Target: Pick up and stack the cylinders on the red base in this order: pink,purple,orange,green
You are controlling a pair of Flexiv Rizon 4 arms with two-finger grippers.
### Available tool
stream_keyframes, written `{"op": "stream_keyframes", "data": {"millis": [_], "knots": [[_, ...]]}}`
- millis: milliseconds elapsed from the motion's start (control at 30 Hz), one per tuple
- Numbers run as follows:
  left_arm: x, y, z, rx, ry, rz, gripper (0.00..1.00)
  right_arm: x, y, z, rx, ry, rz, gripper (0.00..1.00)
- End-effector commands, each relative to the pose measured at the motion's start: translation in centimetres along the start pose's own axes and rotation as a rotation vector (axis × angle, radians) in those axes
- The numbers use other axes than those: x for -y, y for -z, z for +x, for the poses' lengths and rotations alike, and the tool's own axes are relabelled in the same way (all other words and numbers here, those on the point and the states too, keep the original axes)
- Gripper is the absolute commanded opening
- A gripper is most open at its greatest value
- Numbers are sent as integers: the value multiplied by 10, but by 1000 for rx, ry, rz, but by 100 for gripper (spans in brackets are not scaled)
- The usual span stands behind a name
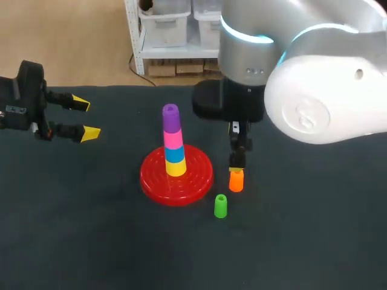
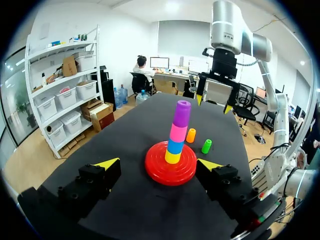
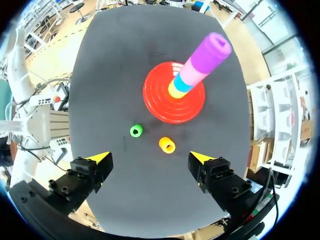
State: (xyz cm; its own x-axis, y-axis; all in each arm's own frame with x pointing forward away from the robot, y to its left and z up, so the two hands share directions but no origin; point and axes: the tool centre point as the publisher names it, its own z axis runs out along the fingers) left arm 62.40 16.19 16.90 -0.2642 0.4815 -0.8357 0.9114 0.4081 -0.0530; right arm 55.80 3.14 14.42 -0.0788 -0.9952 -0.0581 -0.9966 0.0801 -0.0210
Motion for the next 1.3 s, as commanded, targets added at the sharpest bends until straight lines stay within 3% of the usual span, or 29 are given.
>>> {"op": "stream_keyframes", "data": {"millis": [33, 333, 600, 867, 1300], "knots": [[-2, -1, 2, 3, -3, 2, 100, 10, -17, 0, 3, -35, -20, 100], [-2, -1, 2, 3, -3, 2, 100, 16, -43, 17, -31, -110, -5, 100], [-2, -1, 2, 3, -3, 2, 100, 14, -68, 31, 3, -189, -22, 100], [-2, -1, 2, 3, -3, 2, 100, 25, -85, 31, -44, -240, -56, 100], [-2, -1, 2, 3, -3, 2, 100, 32, -103, 29, -50, -248, -90, 100]]}}
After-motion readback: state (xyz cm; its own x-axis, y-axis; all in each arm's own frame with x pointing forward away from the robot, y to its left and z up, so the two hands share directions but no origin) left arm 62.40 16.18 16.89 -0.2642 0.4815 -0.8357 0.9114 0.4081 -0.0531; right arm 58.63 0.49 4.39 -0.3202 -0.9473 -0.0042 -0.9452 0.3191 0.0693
